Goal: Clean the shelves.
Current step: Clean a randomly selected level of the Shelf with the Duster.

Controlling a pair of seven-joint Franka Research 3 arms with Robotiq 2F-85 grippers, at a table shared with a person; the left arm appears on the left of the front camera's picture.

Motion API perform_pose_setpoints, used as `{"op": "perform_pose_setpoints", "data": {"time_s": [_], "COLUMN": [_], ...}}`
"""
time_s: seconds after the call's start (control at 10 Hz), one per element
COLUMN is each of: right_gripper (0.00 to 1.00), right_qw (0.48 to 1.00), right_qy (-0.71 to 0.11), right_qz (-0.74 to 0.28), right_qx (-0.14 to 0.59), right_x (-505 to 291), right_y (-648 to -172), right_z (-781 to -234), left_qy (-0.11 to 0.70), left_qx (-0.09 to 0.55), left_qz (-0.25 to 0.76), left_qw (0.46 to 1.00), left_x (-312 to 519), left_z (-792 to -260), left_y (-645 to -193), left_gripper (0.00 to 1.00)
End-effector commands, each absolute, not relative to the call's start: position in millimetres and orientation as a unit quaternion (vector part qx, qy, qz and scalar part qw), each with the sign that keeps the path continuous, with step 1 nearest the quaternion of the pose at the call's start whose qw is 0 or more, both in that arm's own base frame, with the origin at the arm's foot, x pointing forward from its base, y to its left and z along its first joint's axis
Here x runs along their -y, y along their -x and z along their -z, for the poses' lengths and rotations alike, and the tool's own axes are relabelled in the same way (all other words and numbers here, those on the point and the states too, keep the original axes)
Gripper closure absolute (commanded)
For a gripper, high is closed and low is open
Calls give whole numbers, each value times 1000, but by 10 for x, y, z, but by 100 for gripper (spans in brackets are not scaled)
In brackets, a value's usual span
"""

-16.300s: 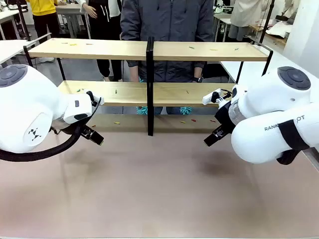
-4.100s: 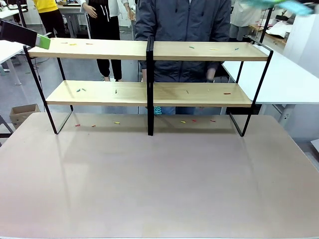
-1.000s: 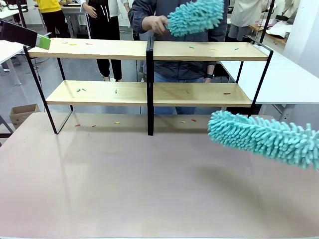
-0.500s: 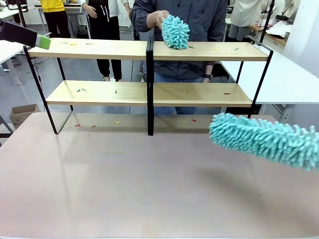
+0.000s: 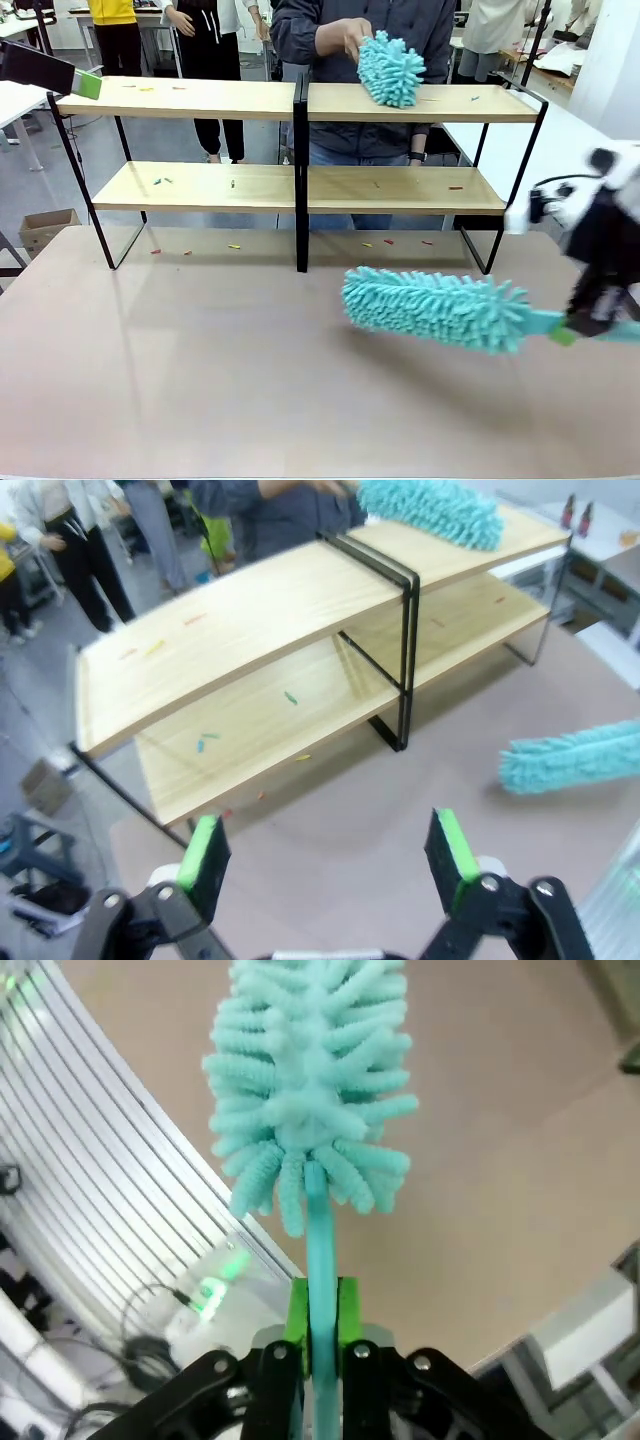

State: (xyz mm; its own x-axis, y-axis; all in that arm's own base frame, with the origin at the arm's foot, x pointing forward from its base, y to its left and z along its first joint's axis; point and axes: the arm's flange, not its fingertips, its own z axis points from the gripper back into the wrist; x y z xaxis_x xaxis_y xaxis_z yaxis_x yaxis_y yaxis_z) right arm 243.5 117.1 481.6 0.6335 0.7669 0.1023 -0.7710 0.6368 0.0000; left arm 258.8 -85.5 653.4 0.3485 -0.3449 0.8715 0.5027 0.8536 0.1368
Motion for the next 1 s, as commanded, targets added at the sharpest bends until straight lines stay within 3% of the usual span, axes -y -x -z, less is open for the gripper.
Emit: {"op": "perform_pose_setpoints", "data": {"time_s": [0.0, 0.3, 0.4, 0.6, 0.9], "right_gripper": [88, 88, 88, 88, 88], "right_qw": [942, 945, 949, 952, 956], "right_qy": [-61, -134, -97, -121, -159], "right_qz": [-327, -256, -295, -266, -213], "right_qx": [54, 156, 50, 87, 128], "right_x": [-1618, -1488, -1786, -1808, -1934], "right_y": [-2423, -2386, -2778, -2901, -3276], "right_z": [-4057, -3963, -4329, -4365, -3979], "left_qy": [79, 79, 79, 79, 79], "left_qx": [509, 509, 509, 509, 509], "left_qz": [259, 259, 259, 259, 259], "left_qw": [817, 817, 817, 817, 817], "left_x": [849, 849, 849, 849, 849], "left_z": [-6530, -6530, -6530, -6530, -6530], "left_y": [-2594, -2594, -2594, -2594, -2594], "left_gripper": [0, 0, 0, 0, 0]}}
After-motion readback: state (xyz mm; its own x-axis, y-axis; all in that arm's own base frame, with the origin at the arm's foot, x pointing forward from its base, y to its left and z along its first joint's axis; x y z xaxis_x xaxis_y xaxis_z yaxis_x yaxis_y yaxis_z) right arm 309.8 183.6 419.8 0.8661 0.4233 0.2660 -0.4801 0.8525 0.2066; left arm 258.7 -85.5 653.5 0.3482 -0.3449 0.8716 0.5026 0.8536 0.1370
